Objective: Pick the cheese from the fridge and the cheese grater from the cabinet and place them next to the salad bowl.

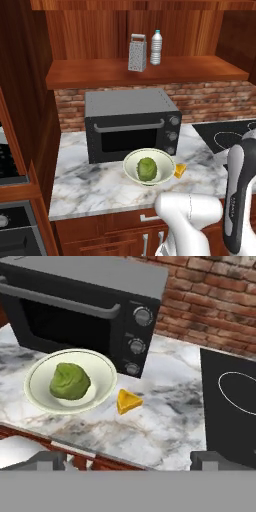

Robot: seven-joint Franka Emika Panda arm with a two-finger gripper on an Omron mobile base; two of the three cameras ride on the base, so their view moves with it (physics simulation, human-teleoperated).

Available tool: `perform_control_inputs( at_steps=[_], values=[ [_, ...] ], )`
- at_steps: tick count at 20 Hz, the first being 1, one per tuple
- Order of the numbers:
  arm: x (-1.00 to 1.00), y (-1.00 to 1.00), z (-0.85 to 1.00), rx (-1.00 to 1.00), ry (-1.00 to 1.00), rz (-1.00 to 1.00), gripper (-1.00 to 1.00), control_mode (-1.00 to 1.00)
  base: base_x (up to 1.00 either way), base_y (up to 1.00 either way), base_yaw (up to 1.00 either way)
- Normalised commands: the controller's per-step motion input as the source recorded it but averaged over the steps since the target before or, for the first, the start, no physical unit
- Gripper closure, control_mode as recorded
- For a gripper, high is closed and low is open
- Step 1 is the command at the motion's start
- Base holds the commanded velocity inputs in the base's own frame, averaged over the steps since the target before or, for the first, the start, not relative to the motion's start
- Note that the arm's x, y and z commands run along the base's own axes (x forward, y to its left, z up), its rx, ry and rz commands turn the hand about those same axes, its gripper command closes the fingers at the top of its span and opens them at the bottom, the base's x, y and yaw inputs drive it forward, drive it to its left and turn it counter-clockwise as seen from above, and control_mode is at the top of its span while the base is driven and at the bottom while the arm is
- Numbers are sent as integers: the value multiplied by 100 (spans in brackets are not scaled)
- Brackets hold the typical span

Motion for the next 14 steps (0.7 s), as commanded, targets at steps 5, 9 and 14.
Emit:
perform_control_inputs(
  at_steps=[5,9,14],
  values=[
    [-74,32,77,22,-9,-42,-100,-100,0,0,0],
    [-60,40,75,12,-10,-33,-100,-100,0,0,0],
    [-53,31,78,0,-15,-14,-100,-100,0,0,0]
  ],
)
